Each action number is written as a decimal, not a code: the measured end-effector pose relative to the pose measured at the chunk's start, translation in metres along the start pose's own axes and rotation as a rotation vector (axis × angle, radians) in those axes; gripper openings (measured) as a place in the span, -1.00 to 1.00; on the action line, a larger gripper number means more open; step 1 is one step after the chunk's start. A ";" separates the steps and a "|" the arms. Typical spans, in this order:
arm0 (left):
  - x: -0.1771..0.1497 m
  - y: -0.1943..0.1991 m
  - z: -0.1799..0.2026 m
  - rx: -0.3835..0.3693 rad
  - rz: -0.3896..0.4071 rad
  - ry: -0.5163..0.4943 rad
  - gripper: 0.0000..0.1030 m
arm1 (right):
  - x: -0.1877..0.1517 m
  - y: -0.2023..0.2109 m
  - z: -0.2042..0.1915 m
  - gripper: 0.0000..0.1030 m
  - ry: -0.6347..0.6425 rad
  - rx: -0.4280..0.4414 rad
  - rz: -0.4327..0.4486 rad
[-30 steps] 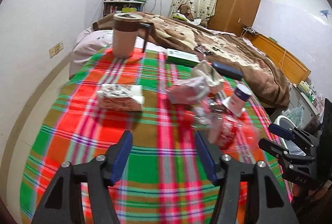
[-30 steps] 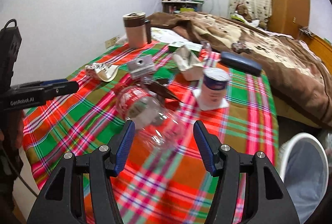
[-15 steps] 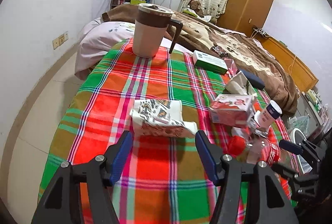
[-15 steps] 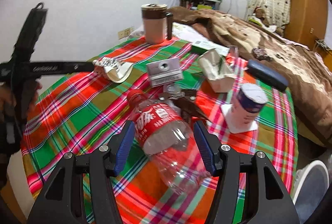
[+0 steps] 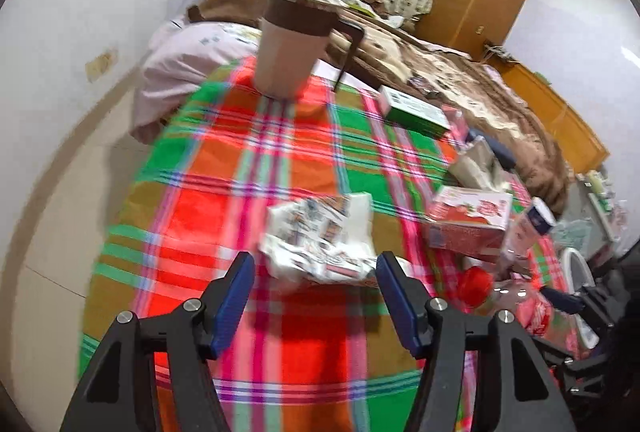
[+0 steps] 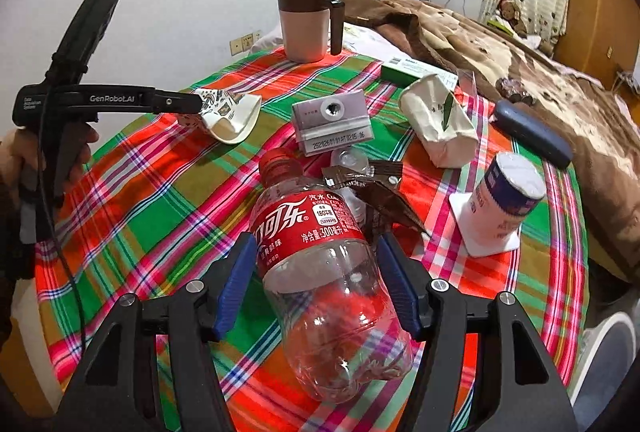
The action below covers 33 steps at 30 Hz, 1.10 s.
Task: Collect trash
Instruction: 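Grasp the red-label cola bottle with the right tool while the left tool grasps the white patterned wrapper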
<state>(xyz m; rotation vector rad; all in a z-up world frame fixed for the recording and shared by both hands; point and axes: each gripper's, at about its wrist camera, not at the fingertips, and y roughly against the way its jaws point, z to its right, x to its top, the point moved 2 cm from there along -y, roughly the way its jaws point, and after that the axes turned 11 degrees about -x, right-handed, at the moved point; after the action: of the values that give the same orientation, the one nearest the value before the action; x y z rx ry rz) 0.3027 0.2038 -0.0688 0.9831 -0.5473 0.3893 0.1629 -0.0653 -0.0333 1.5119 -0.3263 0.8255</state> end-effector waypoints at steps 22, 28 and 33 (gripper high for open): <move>-0.013 0.025 0.053 0.080 0.038 -0.140 0.23 | -0.012 0.006 0.012 0.21 -0.112 0.021 -0.020; -0.011 0.028 0.059 0.058 0.021 -0.210 0.29 | -0.012 0.005 0.012 0.20 -0.106 0.023 -0.018; -0.012 0.030 0.058 0.124 0.022 -0.267 0.29 | -0.013 0.006 0.014 0.20 -0.110 0.028 -0.016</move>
<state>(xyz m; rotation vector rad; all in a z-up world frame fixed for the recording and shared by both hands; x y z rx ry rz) 0.2619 0.1683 -0.0309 1.1580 -0.7826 0.3161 0.1541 -0.0833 -0.0369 1.5878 -0.3849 0.7384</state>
